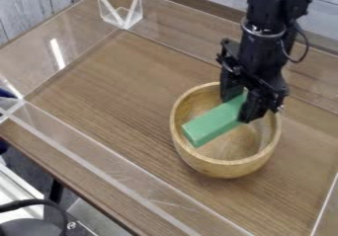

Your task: Remove the green block from inside the brown bowl and put it on the table

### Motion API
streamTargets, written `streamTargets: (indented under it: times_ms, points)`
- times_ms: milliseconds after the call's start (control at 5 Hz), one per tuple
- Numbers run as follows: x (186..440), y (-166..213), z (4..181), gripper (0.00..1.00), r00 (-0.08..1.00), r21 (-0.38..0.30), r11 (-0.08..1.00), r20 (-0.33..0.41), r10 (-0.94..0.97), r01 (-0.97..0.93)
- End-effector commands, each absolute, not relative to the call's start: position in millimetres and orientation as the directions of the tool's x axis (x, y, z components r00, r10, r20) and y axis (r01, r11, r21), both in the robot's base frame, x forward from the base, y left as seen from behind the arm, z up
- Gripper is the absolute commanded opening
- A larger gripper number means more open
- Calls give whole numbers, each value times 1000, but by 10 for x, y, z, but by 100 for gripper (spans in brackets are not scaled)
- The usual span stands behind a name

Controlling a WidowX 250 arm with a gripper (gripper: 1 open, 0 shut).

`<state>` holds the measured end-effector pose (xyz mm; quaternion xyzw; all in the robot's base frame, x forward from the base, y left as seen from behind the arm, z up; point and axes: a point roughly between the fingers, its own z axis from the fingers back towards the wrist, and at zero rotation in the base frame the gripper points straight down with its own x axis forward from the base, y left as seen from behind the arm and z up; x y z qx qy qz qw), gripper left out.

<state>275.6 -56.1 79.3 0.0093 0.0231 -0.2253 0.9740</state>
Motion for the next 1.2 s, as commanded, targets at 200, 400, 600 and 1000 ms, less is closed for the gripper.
streamTargets:
  times_ms: [200,400,600,1000]
  points:
    - [2769,-245,1234,0,931,56,932,51,-362,359]
    - [2765,172,1220,0,966,57,966,43,-256,253]
    - [2614,539,1105,0,984,46,984,30,-174,172]
    - [2459,973,784,0,998,37,997,2,-62,61]
